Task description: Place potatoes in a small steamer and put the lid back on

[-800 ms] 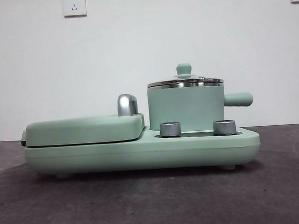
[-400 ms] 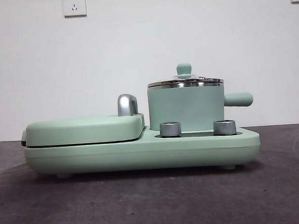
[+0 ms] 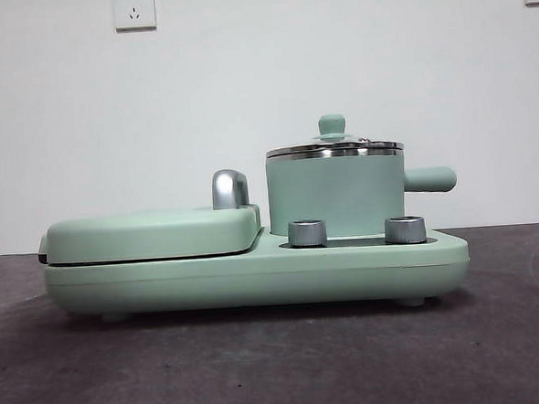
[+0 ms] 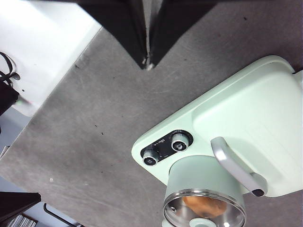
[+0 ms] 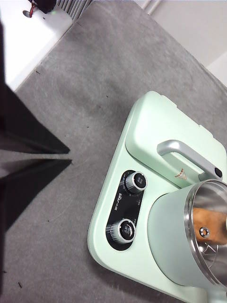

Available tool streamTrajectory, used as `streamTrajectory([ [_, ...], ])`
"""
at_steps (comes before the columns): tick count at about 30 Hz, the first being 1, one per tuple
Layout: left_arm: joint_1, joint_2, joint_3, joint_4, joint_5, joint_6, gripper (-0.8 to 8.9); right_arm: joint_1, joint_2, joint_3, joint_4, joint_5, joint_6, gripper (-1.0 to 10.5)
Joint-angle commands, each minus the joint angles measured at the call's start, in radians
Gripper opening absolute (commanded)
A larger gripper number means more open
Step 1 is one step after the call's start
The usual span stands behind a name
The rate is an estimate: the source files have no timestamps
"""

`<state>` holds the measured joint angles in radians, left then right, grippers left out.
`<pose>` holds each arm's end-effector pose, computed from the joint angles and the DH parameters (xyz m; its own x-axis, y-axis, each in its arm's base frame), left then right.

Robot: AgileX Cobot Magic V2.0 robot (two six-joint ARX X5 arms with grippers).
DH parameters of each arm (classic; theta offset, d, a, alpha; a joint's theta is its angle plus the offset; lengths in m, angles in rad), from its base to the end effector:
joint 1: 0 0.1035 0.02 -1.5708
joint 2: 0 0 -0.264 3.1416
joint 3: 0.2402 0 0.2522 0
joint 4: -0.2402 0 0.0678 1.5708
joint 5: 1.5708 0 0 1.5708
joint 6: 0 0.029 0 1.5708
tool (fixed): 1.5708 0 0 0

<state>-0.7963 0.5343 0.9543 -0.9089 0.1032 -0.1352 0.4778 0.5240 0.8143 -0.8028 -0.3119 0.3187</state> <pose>0.0519 -0.0574 0.3472 0.5405 -0.6997 -0.4672 0.7232 0.6701 -0.1669 0.0777 0.0503 0.3164 0.5955 0.6539 -0.4667 -0.5047 0.7565 0.4160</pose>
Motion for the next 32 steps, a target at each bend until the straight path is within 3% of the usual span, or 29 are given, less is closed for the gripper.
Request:
streamTrajectory([
  [1, -0.008, 0.003, 0.008, 0.012, -0.003, -0.008, 0.06, 0.006, 0.003, 0.01, 0.011, -0.002, 0.007, 0.1],
  [7, 0.006, 0.001, 0.002, 0.027, -0.006, -0.001, 0.06, 0.006, 0.003, 0.01, 0.011, -0.002, 0.007, 0.2],
  [13, 0.144, -0.035, -0.034, 0.087, -0.006, 0.004, 0.06, 0.006, 0.003, 0.01, 0.011, -0.002, 0.007, 0.1],
  [18, 0.36, -0.158, -0.27, 0.38, -0.006, 0.122, 0.06, 0.006, 0.003, 0.01, 0.011, -0.002, 0.007, 0.2],
  [21, 0.489, -0.251, -0.441, 0.503, -0.006, 0.149, 0.06, 0.006, 0.003, 0.01, 0.011, -0.002, 0.007, 0.1],
  [26, 0.644, -0.396, -0.665, 0.586, -0.006, 0.143, 0.06, 0.006, 0.003, 0.01, 0.011, -0.002, 0.007, 0.2],
  [32, 0.747, -0.526, -0.837, 0.623, -0.006, 0.142, 0.06, 0.006, 0.003, 0.01, 0.011, -0.002, 0.007, 0.1],
])
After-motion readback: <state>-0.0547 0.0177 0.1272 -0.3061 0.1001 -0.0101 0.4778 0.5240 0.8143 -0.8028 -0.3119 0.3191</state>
